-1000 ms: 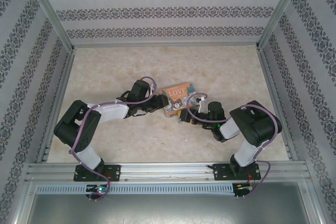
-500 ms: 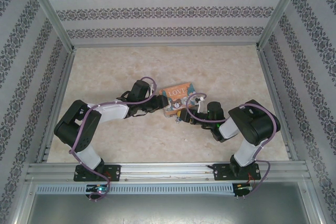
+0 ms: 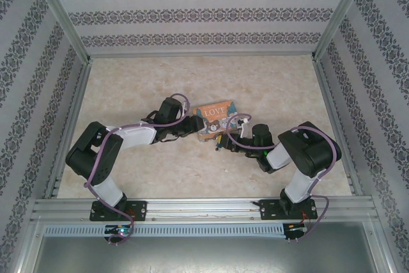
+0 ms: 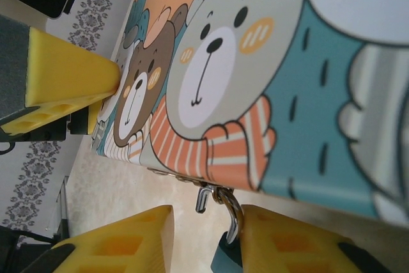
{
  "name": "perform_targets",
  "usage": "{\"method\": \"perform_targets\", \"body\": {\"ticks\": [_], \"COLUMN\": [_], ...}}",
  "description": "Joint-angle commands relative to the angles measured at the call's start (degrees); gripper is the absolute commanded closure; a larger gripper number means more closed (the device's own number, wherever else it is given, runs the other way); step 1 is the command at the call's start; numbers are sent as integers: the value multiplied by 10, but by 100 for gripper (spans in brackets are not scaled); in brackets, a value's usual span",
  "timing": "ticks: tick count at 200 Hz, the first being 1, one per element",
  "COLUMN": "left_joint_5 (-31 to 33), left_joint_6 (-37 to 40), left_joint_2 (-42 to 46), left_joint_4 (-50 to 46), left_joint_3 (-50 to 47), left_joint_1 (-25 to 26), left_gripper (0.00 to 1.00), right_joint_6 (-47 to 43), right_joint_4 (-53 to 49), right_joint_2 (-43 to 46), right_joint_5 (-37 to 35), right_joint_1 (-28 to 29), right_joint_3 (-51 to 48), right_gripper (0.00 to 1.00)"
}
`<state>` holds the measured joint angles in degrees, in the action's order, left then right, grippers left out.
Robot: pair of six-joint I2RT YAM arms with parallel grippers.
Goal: Unlock the padlock with the key
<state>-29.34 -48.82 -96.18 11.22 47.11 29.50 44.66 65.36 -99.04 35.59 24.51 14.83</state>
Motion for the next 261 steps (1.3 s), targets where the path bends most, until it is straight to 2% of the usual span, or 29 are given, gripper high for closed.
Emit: {"method": "perform_targets", "body": {"ticks": [1,124,208,261], "left_joint_5": [2,10,15,17], "left_joint_6": [16,32,22,12], "left_joint_2": [5,11,40,50], "left_joint_4": [-18,-45,-38,-27], "left_joint_3": [2,-7,-49,-70], "left_joint_1": [-4,-3,-1,7], "left_gripper": [49,49,49,49], "right_joint_6": [-6,5,60,104], "right_joint_4": [10,2,2,5], "right_joint_2": [9,29,74,93], "right_joint_5": [14,-29,-91,-157], "right_joint_1": [4,1,-3,20], "right_joint_3": [4,-12,-29,-32], "right_gripper": [73,100,100,100]}}
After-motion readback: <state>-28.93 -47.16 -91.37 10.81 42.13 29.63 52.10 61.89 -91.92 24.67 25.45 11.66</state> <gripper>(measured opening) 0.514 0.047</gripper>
